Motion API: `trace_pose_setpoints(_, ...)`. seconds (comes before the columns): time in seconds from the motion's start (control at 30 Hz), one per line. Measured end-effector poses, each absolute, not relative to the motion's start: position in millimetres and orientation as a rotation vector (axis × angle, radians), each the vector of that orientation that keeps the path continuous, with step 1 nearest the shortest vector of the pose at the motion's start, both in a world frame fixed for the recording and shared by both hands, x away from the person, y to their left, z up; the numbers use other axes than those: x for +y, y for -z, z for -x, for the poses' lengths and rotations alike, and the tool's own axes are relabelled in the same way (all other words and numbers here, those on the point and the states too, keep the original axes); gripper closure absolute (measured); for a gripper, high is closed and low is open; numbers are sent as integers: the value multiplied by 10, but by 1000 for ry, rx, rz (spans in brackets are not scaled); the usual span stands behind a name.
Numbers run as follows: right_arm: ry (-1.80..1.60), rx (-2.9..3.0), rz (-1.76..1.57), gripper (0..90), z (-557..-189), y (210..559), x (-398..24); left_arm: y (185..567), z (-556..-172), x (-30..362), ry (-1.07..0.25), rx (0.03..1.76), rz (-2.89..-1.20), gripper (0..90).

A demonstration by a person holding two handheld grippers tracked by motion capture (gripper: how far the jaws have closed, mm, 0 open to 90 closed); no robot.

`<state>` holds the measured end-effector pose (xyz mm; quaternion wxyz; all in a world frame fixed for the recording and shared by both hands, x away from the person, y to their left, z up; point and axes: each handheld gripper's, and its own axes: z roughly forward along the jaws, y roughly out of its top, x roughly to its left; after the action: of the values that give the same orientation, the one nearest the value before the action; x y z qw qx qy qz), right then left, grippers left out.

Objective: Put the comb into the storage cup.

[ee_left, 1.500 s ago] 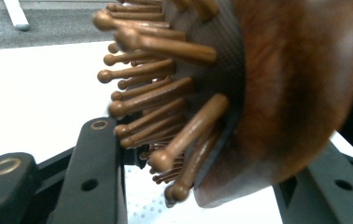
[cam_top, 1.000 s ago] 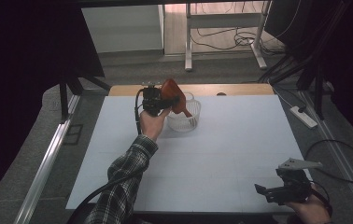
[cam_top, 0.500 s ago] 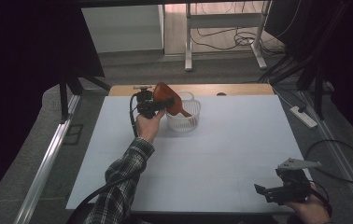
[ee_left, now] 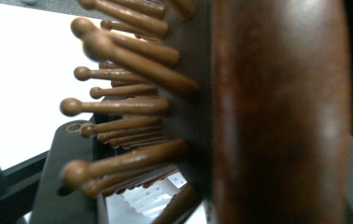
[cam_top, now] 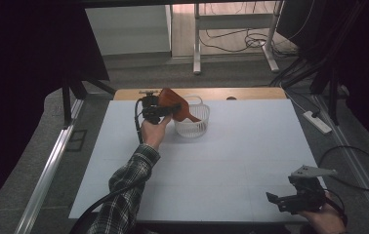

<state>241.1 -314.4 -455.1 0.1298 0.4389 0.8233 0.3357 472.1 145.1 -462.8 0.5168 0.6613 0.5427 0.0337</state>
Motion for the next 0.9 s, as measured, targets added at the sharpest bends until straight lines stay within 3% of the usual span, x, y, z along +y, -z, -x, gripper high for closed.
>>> trace_pose_setpoints(0.9,-979,2382,-1272,0,-2400,4548,-3143,4553,-4718,1423,-147,1283,-1708,282)
